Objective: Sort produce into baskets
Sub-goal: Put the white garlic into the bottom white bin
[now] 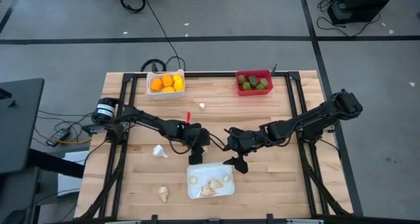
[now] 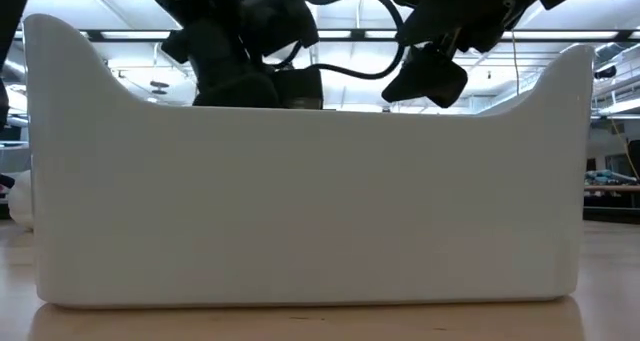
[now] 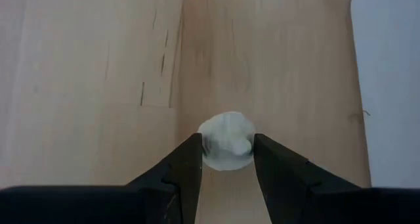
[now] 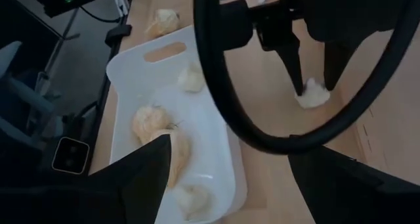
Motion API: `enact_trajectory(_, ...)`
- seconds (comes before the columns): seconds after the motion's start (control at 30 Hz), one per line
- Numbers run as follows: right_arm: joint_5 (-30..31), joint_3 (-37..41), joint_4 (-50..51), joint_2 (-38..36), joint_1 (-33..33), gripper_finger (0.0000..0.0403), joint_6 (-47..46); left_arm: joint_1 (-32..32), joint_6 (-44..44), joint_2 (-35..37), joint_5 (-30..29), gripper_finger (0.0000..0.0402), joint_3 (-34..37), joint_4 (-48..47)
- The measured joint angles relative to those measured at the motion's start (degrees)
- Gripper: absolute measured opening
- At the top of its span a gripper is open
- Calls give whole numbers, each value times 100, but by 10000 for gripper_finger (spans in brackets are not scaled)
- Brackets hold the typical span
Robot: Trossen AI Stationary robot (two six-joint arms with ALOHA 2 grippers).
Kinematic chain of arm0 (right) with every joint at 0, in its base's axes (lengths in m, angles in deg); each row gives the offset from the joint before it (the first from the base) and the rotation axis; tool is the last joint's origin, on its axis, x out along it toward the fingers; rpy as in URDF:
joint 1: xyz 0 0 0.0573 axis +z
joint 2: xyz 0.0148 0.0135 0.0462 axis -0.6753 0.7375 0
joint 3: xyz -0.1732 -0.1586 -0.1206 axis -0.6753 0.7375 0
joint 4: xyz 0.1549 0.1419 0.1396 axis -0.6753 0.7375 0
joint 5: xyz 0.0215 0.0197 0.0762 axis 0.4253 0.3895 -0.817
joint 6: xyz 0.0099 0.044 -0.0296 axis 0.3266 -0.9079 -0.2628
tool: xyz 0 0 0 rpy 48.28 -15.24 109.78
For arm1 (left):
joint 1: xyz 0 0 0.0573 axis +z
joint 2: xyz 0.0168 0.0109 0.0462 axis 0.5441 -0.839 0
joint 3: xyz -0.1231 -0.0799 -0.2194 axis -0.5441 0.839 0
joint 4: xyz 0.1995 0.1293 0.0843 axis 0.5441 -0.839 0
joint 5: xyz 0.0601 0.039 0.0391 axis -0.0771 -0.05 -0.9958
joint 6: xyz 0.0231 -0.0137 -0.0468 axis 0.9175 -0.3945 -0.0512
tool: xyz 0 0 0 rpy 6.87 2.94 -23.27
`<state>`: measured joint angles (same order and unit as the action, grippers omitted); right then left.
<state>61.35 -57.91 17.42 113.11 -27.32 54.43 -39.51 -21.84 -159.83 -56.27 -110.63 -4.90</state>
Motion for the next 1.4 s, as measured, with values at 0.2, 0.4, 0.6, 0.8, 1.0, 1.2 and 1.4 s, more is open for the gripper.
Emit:
enact_trajectory(0.2,-108,0,106,0,-2,313,-86,-2,-36,-121,-38,110,-19,77)
enact_trajectory(0.4,-125,0,150,0,-2,308,-122,27,-151,-123,-60,19,-41,204)
enact_trajectory(0.6,-202,0,218,0,-13,291,-384,155,-700,186,310,23,-708,-886)
enact_trajectory(0.8,756,0,242,0,-333,288,-397,-179,-730,390,1035,12,-1891,-1937)
enact_trajectory(1.0,655,0,233,0,-875,287,-755,-873,-299,363,1296,14,-2265,-1948)
enact_trajectory(1.2,13,0,204,0,-1211,287,-1027,-1261,-934,224,1087,18,-1863,-1637)
enact_trajectory(1.4,6,-2,180,0,-1283,287,-1440,-1496,-1924,209,323,99,-1528,-1130)
